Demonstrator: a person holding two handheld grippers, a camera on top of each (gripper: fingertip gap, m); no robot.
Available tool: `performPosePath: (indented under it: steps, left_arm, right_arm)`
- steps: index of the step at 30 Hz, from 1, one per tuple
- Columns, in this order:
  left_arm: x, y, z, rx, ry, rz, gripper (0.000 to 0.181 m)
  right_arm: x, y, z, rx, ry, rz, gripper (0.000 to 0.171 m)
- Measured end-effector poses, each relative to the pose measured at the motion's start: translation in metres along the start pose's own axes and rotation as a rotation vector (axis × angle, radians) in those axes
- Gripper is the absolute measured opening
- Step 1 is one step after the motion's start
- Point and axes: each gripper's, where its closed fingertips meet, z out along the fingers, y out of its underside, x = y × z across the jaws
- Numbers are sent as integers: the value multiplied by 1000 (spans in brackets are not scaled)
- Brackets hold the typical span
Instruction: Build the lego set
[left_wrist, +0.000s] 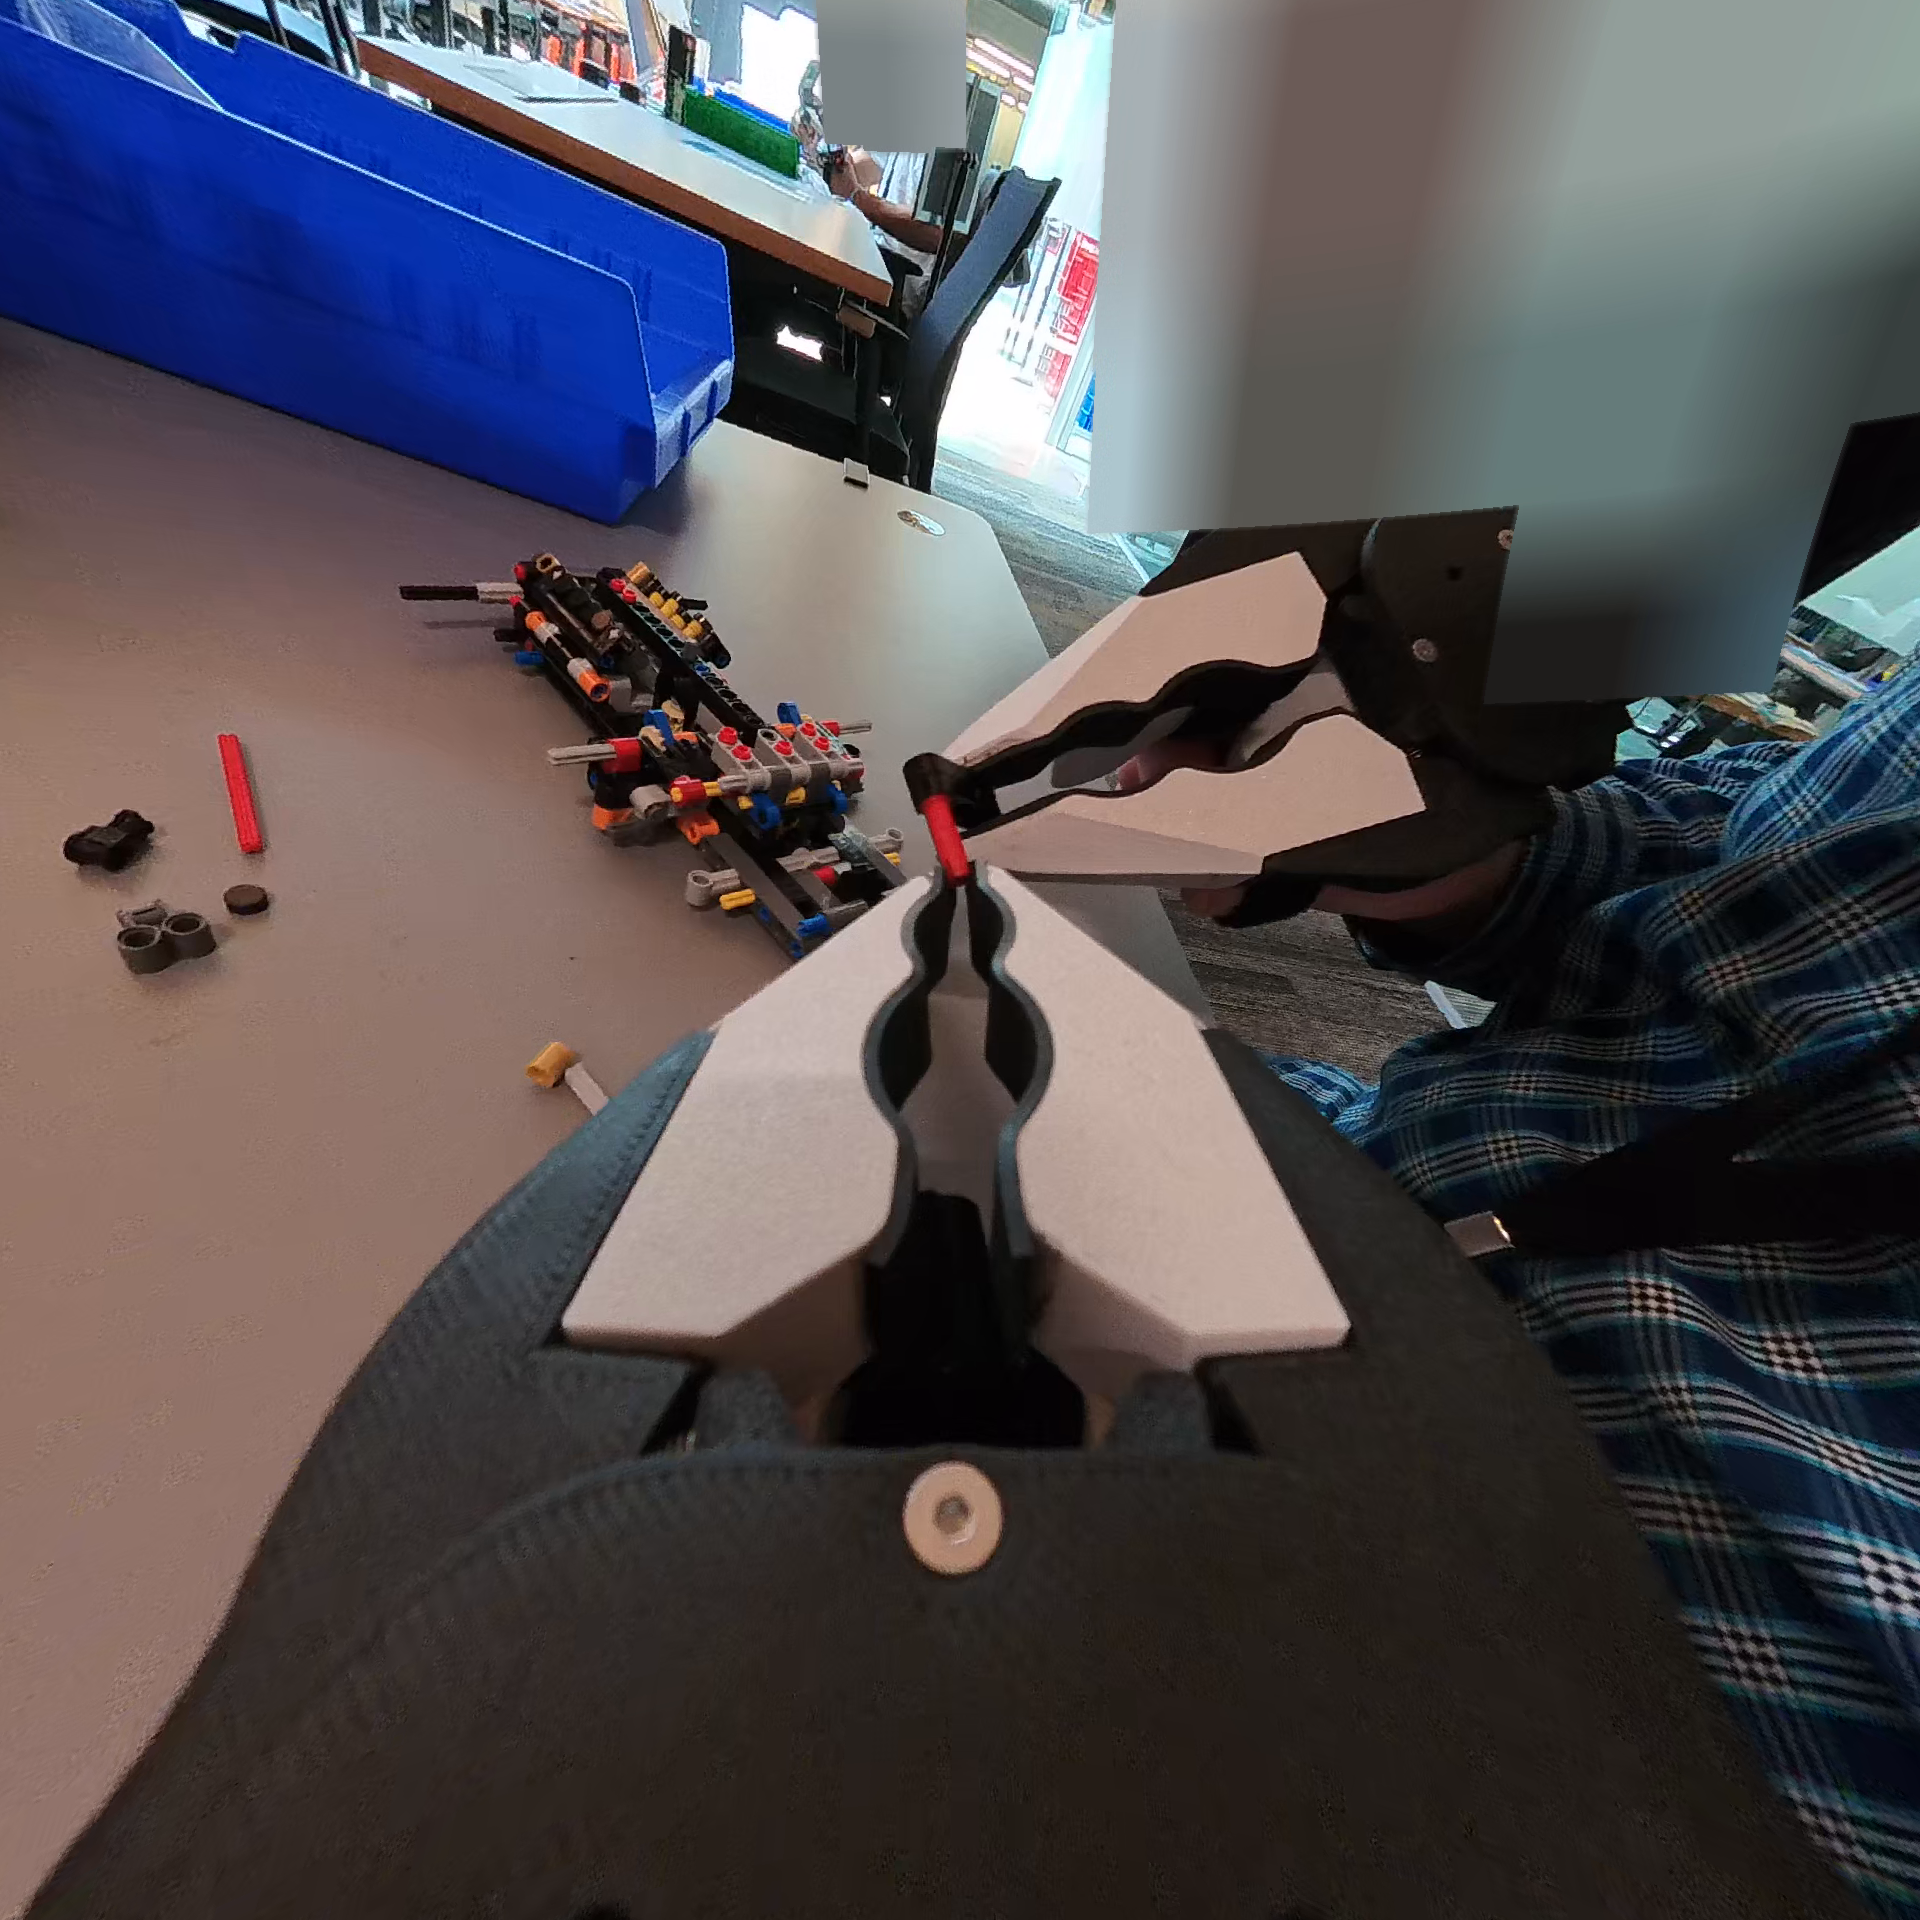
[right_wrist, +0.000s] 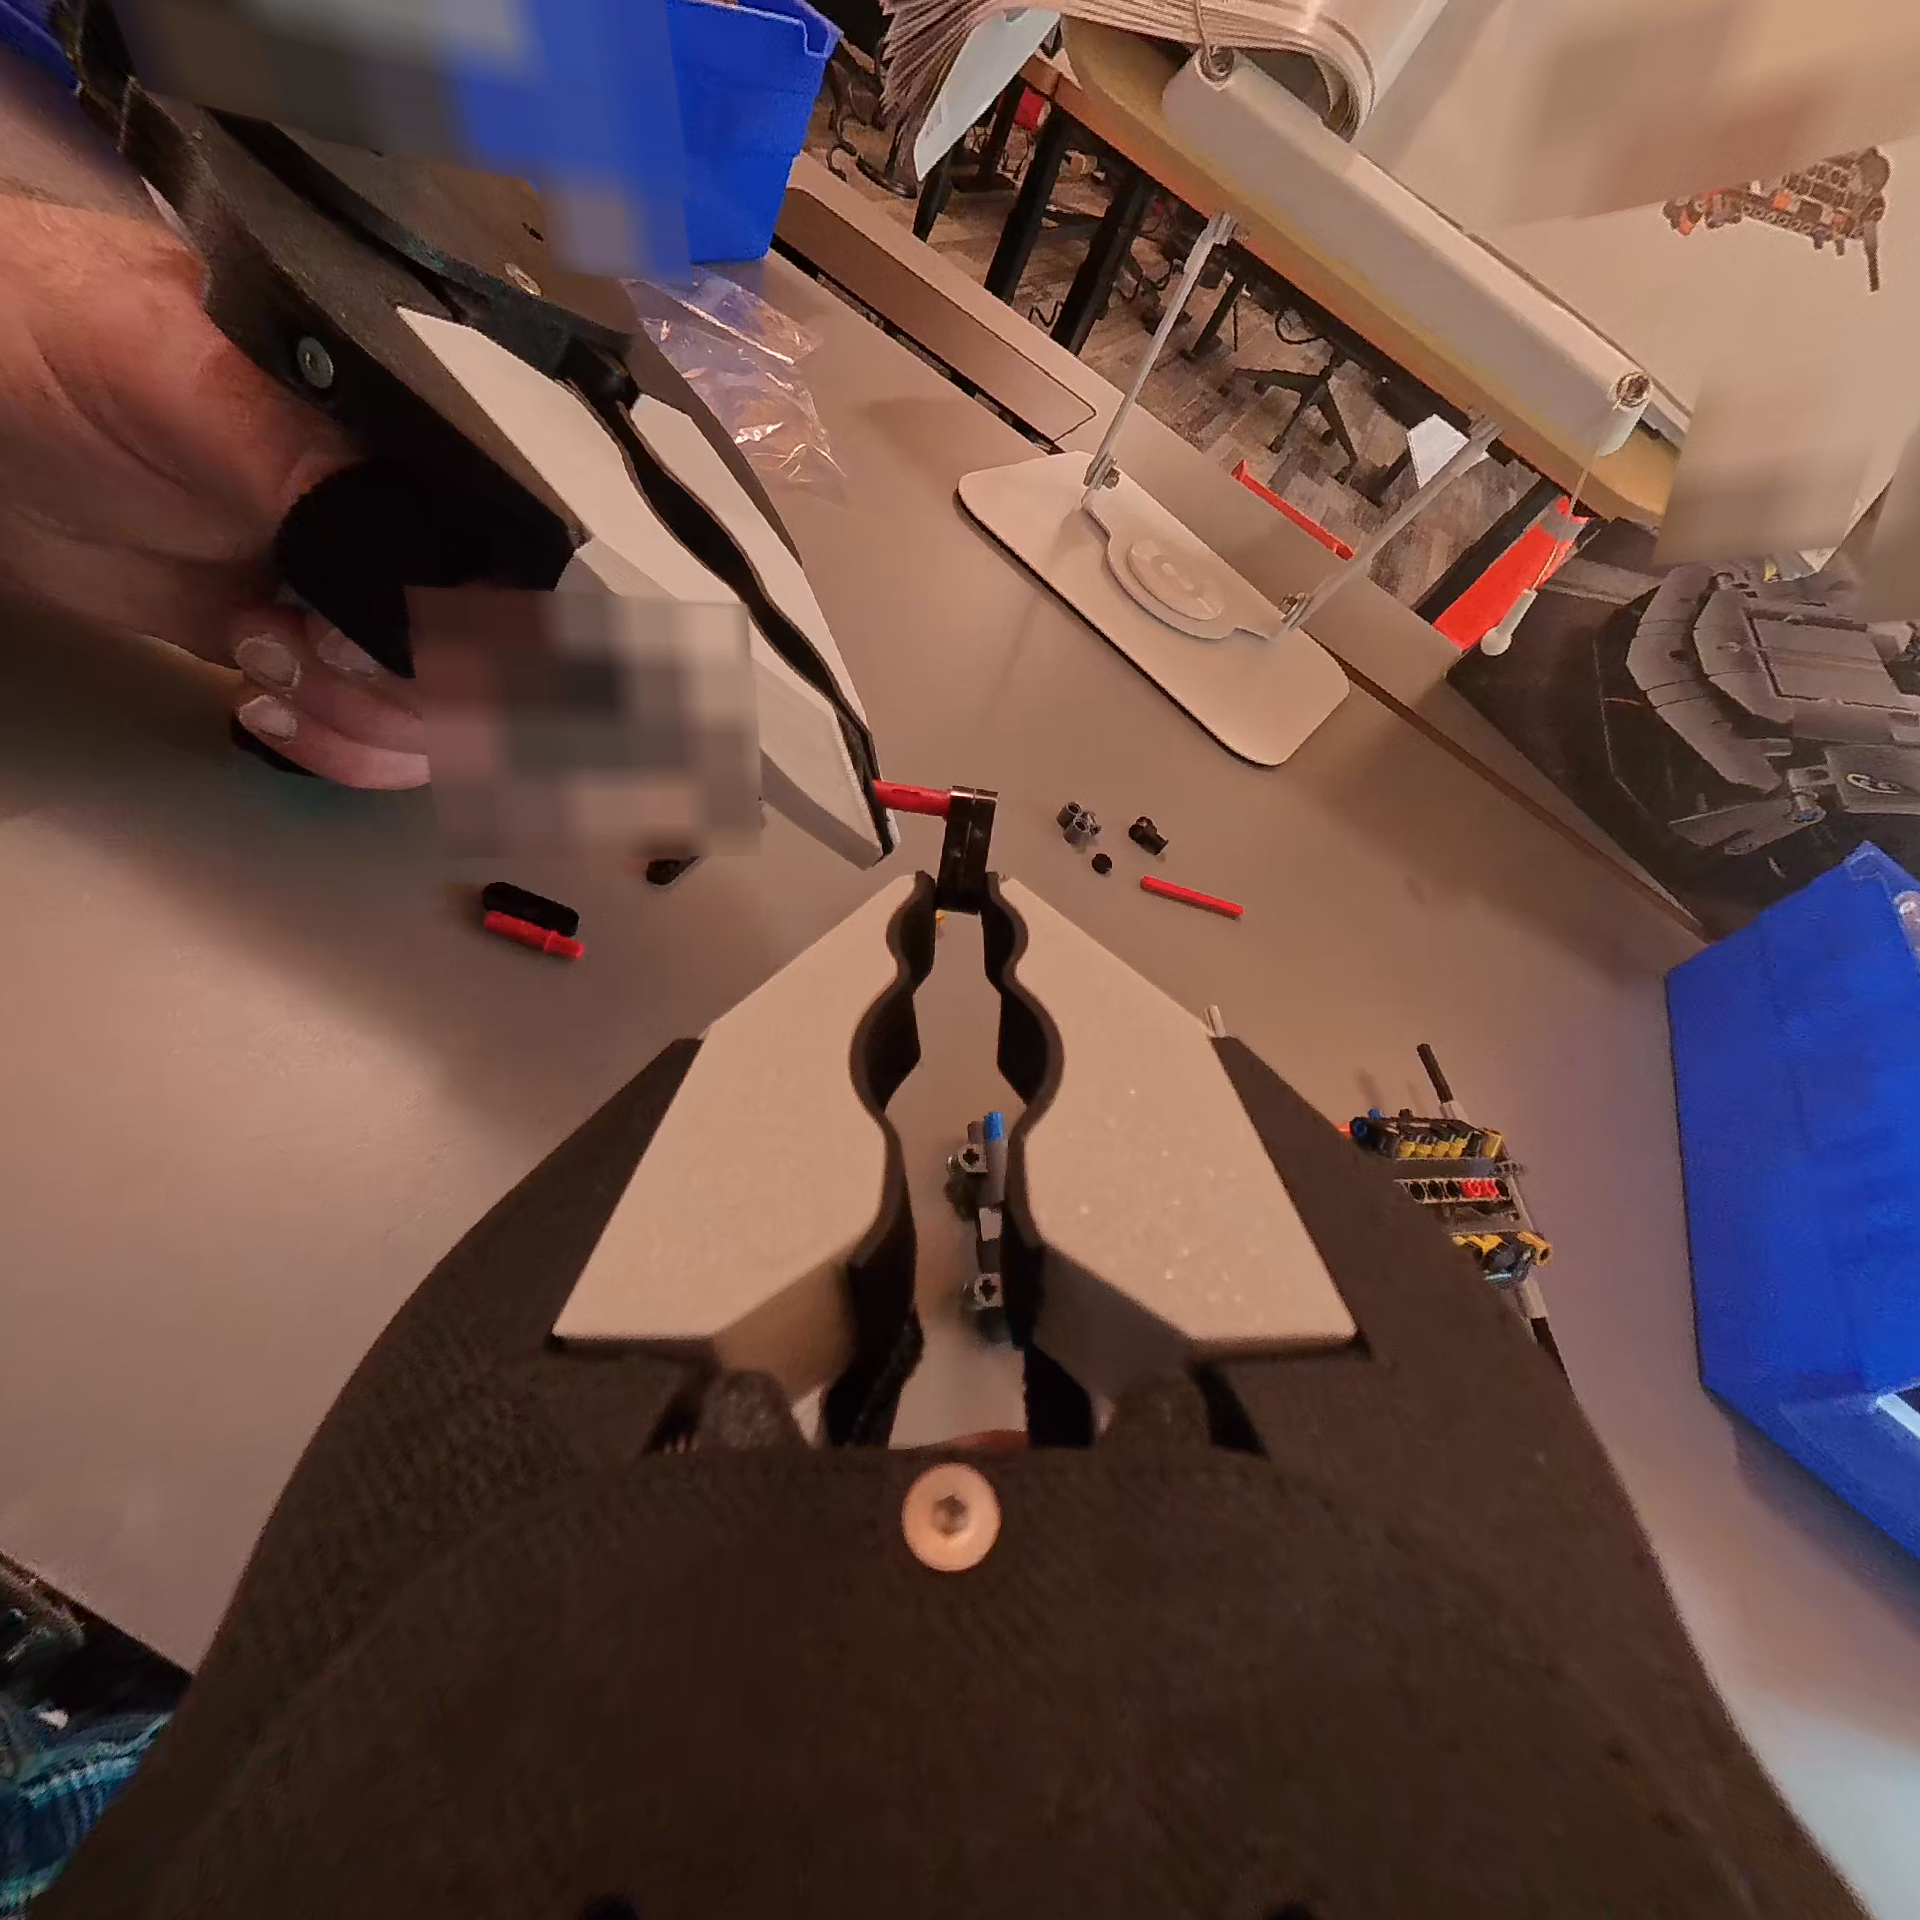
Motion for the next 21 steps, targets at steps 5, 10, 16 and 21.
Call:
performPosePath:
  steps: [5,10,16,21]
  left_arm:
    - [1,0,1,-2,1,3,2]
    - [1,0,1,-1,-1,3,2]
    - [0,0,1,1,-3,0,2]
    - [1,0,1,1,-1,-3,2]
  right_arm:
    - [0,0,0,-1,2,3,6]
    - [0,0,2,-3,1,4,6]
    - [0,0,4,-7,-1,7,6]
    - [1,0,6,-8,3,6,6]
